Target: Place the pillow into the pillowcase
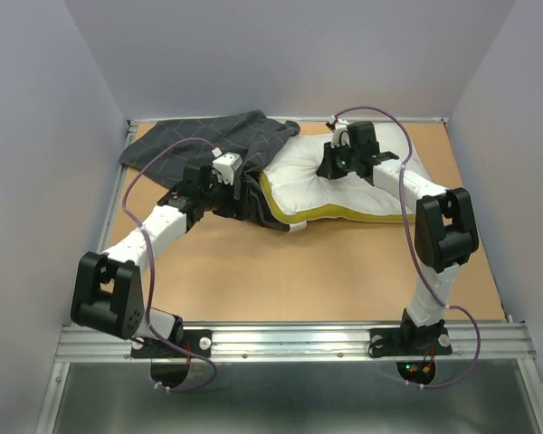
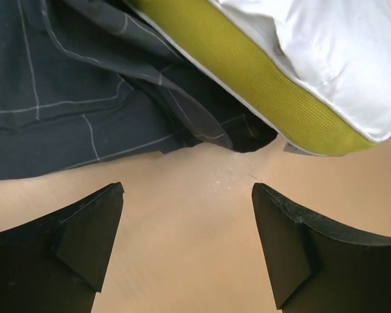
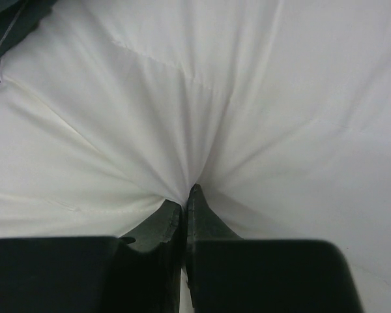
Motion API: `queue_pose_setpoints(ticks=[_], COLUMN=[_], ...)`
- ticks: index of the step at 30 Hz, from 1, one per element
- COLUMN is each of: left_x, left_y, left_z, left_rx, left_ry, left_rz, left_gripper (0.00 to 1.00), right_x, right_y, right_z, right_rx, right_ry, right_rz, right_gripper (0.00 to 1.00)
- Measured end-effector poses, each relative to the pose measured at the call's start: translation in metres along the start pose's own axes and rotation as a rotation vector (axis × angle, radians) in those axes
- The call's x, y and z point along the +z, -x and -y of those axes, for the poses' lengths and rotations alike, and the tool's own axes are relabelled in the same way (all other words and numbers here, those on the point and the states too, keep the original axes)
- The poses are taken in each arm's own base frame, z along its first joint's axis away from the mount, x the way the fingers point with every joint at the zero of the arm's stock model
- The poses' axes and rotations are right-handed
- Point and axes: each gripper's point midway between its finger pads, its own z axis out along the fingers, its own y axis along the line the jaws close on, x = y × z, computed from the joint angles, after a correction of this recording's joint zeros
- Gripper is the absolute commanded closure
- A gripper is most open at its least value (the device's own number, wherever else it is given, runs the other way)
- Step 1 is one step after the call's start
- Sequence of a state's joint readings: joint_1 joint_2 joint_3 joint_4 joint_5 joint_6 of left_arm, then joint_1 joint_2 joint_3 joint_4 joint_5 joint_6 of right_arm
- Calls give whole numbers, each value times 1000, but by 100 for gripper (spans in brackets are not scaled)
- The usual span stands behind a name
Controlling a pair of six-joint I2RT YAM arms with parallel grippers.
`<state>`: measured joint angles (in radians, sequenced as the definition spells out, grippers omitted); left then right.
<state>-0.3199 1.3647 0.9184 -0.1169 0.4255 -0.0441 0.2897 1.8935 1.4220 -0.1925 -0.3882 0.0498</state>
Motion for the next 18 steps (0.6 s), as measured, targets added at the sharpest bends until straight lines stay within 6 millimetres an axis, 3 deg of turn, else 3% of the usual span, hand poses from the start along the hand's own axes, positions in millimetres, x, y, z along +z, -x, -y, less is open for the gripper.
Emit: queue_pose_setpoints(ticks=[3,4,9,13,18], left_x=[21,26,58,76,80], left_y=[-10,-14,-25,-6,16], left_z=[-8,-10,-18,-17,-4], left_rx=[-39,-49,-161,-196,-221], left_ry=[10,13,5,-23,-95], left_rz=[-34,-46,-84,-41,33], left_gripper=[8,18,21,21,15], right_x=[0,0,2,2,2], right_y=[2,2,0,0,0], right_z=[0,0,1,2,3], right_rx=[4,4,5,7,7], right_ry=[0,-1,-4,-9,-16], right_rz=[6,7,9,10,11], right_gripper=[99,100,100,100,99])
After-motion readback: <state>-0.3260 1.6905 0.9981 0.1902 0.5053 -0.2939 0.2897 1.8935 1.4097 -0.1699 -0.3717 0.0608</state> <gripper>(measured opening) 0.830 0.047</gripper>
